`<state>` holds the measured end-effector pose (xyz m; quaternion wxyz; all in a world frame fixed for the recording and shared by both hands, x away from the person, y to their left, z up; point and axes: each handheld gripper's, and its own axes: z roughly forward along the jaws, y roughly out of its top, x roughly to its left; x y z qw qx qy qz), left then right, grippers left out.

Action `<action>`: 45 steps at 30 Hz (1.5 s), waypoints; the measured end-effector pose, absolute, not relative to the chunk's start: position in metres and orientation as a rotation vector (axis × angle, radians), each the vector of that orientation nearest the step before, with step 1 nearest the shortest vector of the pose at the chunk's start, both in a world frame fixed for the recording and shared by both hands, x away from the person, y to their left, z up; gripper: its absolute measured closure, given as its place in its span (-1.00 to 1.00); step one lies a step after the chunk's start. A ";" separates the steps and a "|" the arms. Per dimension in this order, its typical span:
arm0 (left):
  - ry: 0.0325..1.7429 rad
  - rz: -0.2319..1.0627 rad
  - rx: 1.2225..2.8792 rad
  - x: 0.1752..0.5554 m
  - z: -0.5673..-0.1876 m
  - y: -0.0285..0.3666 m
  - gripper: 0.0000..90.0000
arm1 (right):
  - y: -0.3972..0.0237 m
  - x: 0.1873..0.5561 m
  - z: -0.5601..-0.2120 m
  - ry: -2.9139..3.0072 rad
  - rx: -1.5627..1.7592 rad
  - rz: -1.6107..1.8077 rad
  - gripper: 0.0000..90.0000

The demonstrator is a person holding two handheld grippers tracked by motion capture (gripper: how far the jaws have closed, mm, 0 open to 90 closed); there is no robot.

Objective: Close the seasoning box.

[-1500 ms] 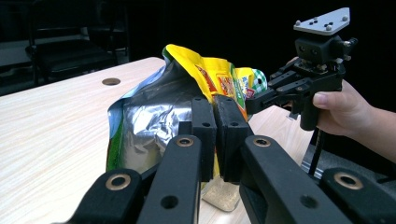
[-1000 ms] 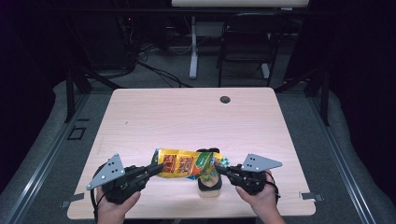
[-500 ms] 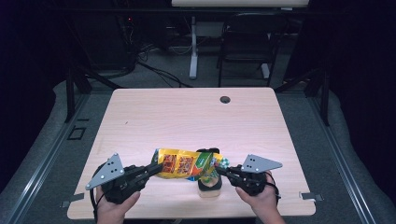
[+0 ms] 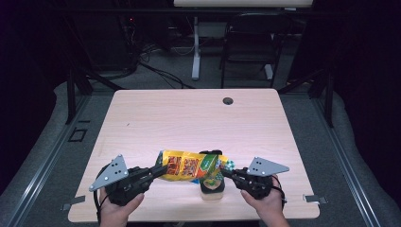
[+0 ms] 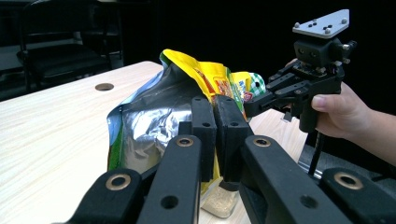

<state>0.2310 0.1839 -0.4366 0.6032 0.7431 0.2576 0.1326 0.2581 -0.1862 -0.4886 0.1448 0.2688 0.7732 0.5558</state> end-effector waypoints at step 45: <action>0.598 0.323 1.701 0.228 -0.431 0.190 0.95 | -0.177 0.258 -0.489 2.239 0.759 1.615 1.00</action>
